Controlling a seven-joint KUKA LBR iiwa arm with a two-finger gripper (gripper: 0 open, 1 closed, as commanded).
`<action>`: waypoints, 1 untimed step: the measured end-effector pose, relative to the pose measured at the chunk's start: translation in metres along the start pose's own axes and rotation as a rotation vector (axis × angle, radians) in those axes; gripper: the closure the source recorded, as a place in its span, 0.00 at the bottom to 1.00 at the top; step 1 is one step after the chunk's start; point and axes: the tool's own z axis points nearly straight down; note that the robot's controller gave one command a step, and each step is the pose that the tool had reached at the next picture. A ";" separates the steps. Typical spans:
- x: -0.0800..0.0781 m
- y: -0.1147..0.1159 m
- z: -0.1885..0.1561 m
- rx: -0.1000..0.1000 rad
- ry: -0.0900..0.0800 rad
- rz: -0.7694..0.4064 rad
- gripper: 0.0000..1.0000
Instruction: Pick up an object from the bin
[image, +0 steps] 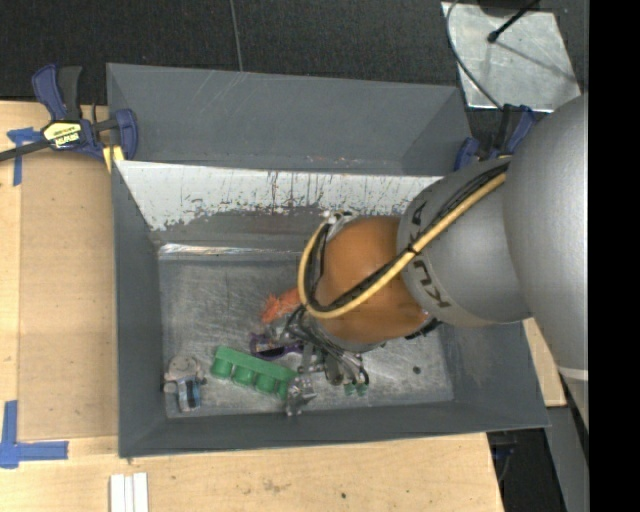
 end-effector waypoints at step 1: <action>-0.001 0.003 0.000 0.000 0.001 0.117 0.00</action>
Offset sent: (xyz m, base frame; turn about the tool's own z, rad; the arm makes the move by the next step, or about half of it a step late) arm 0.0068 0.0120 -0.0037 0.2776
